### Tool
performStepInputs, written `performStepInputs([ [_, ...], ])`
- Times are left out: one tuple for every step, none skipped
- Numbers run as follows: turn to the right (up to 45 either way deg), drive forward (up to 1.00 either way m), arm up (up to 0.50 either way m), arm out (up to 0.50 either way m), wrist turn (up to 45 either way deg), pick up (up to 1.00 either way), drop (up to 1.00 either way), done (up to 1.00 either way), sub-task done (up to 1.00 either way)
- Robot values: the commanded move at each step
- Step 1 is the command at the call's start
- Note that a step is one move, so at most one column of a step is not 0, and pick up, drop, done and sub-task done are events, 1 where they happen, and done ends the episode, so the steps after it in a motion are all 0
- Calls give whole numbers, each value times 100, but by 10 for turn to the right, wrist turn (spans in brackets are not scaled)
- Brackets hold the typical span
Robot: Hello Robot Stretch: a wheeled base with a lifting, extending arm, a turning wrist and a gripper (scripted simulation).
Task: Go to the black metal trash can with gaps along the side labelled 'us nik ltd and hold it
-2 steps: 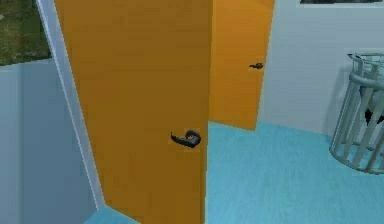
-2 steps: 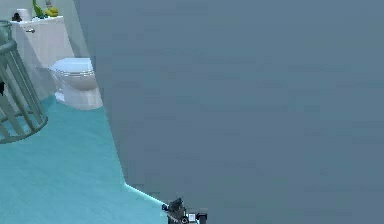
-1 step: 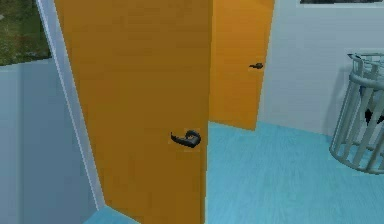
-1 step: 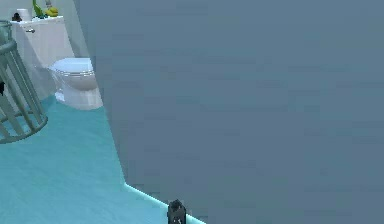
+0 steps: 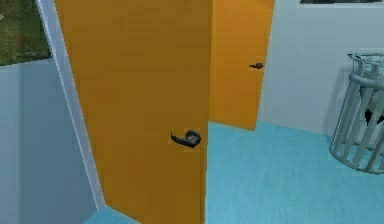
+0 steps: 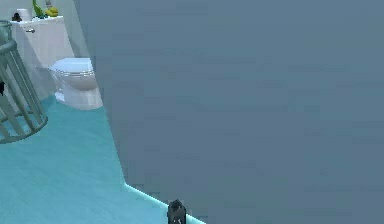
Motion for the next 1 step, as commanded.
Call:
performStepInputs([
  [0,0,10,0,0,0,0,0,0],
])
